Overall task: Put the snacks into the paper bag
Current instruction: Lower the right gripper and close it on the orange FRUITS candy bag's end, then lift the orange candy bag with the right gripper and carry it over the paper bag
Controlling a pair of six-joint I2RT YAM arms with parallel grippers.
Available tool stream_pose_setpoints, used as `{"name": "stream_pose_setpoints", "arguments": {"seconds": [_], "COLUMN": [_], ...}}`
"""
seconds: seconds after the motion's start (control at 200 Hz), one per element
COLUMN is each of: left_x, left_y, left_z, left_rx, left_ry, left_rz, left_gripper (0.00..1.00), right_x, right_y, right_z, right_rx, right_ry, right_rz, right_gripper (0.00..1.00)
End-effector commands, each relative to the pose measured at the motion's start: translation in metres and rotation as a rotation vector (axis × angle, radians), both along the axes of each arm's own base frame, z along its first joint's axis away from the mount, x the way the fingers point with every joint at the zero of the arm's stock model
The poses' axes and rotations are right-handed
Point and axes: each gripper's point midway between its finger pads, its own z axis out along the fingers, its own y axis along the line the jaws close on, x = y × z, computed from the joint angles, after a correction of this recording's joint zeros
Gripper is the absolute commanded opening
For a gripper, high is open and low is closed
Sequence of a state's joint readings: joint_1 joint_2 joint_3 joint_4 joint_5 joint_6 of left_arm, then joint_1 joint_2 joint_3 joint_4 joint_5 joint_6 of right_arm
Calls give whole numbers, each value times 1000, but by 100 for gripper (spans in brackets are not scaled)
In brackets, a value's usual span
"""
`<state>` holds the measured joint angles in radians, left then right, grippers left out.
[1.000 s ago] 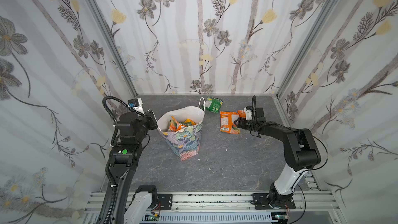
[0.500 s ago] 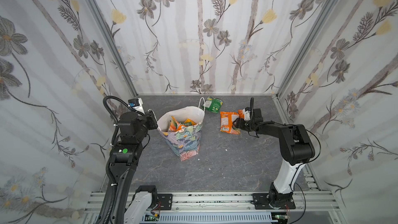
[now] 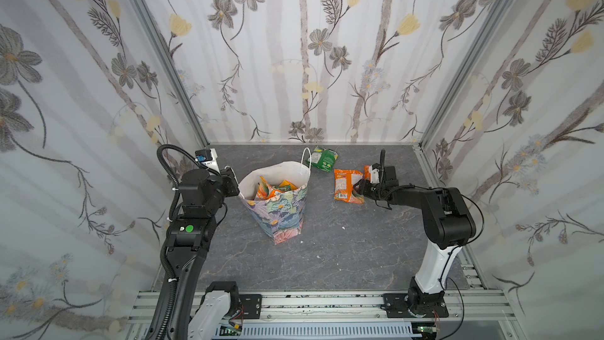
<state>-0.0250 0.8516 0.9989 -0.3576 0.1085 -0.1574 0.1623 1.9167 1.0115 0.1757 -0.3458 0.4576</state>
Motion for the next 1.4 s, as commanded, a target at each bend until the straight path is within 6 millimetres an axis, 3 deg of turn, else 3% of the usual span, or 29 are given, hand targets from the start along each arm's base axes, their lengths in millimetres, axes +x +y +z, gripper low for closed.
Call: {"name": "stream_pose_setpoints", "arguments": {"seconds": [0.0, 0.16, 0.415, 0.759, 1.094, 1.359, 1.394], "left_x": [0, -2, -3, -3, -5, -7, -7], "left_y": [0, 2, -1, -1, -5, -4, -4], "left_z": [6, 6, 12, 18, 18, 20, 19], "left_rx": [10, 17, 16, 25, 8, 12, 13], "left_ry": [-16, -16, -35, -47, -49, -55, -54], "left_rz": [-1, 4, -9, -17, -36, -32, -31], "left_gripper": [0, 0, 0, 0, 0, 0, 0], "right_x": [2, 1, -2, -6, -15, -19, -22], "right_y": [1, 0, 0, 5, 15, 25, 27], "right_z": [-2, -3, 1, 20, 72, 126, 147], "right_rx": [15, 11, 13, 14, 15, 20, 27], "right_ry": [1, 5, 7, -26, -121, -204, -246], "right_rz": [-12, -18, -20, -8, 34, 82, 90], "right_gripper": [56, 46, 20, 1, 0, 0, 0]}}
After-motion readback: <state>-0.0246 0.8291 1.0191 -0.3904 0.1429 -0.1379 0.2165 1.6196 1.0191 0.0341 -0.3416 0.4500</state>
